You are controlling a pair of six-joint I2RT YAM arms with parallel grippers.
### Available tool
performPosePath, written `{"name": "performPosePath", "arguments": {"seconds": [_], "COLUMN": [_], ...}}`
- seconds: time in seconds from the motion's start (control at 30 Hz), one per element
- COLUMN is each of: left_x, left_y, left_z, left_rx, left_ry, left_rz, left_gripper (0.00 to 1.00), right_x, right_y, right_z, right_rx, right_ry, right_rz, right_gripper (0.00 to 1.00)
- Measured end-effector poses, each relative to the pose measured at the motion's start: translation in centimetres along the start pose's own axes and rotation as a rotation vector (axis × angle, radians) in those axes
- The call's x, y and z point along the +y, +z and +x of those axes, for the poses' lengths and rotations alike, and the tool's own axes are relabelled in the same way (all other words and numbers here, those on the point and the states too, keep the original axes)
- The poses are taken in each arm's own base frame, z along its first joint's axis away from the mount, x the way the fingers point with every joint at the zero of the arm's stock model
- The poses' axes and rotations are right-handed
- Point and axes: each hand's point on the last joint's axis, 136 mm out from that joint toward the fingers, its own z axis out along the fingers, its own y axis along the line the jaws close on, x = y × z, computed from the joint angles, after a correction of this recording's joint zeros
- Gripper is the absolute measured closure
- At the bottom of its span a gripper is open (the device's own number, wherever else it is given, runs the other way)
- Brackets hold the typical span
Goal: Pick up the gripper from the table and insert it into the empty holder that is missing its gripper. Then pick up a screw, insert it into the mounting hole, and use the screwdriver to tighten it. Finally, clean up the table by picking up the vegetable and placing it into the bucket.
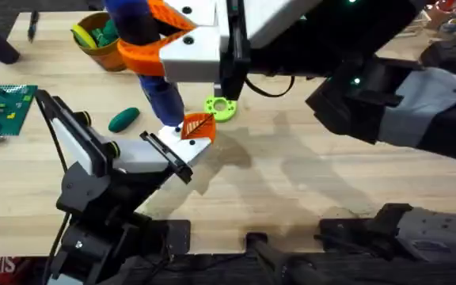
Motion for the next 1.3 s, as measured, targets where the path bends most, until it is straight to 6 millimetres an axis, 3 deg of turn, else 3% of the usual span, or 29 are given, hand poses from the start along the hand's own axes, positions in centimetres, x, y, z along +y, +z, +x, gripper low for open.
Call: {"name": "performPosePath", "arguments": {"seconds": [1.3], "left_x": [0.0], "left_y": [0.0], "left_z": [0.0], "left_rx": [0.0], "left_ry": [-0.003], "left_rz": [0.0], "left_gripper": [0.98], "right_x": [-0.09], "right_y": [0.0], "right_z": [0.63], "right_rx": [0.025], "right_ry": [0.011], "right_rz": [0.003], "right_gripper": [0.955]}}
